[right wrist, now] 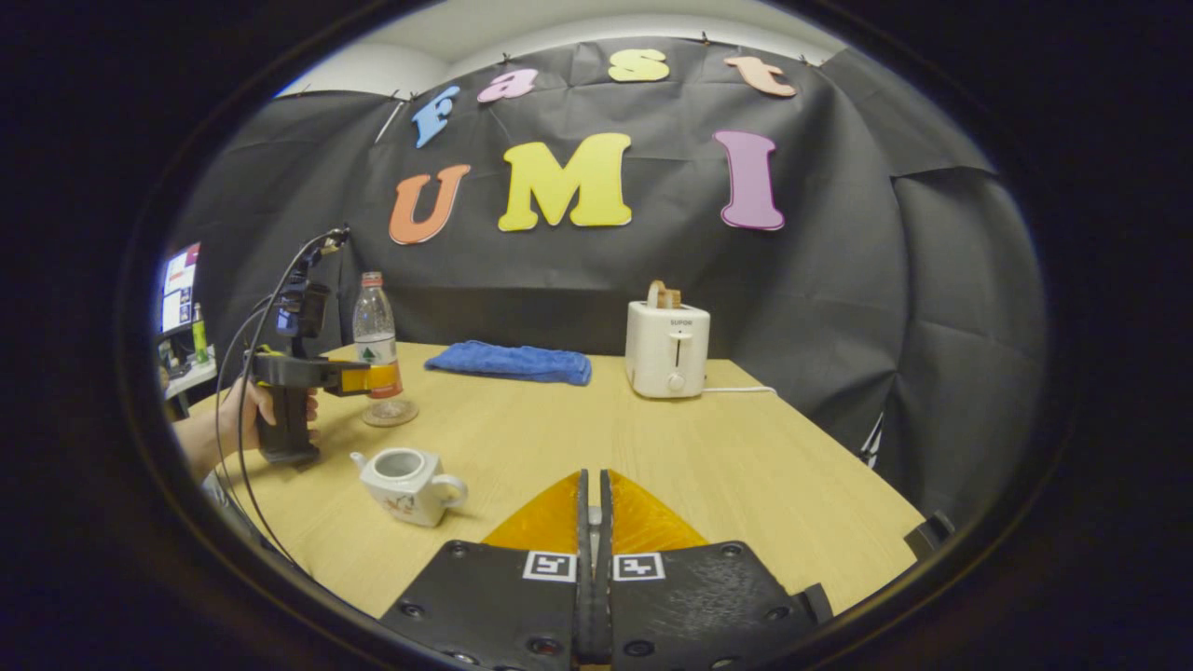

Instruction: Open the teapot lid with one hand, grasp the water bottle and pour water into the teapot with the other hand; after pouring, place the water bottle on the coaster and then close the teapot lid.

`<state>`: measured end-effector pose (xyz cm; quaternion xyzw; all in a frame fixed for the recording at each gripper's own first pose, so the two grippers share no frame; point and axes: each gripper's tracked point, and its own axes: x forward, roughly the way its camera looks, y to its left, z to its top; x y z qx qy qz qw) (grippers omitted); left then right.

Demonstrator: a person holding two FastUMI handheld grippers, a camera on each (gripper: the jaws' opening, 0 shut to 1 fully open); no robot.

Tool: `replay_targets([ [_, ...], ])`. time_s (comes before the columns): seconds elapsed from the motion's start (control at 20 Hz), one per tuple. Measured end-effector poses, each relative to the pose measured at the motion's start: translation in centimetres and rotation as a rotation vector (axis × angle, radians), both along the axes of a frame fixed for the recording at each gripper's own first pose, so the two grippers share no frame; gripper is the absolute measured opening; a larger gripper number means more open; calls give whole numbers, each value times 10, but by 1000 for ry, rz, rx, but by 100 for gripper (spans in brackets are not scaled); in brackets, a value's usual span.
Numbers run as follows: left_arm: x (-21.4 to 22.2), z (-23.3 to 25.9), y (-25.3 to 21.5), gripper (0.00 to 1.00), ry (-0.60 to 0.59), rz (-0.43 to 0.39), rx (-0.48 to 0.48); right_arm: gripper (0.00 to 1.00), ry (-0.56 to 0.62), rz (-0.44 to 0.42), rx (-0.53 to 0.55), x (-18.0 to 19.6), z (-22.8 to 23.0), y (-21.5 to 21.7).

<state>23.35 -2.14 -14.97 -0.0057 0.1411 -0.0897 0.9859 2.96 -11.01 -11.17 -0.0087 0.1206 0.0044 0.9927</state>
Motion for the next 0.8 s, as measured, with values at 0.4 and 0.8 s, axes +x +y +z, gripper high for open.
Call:
replay_targets([
  [0.4, -10, -3, -1, 100, 35, -11, -18, 0, -1, 11, 2, -1, 0, 6],
  [0.8, -85, 17, 41, 100, 39, 55, -84, 0, -77, 154, 17, 21, 32, 74],
])
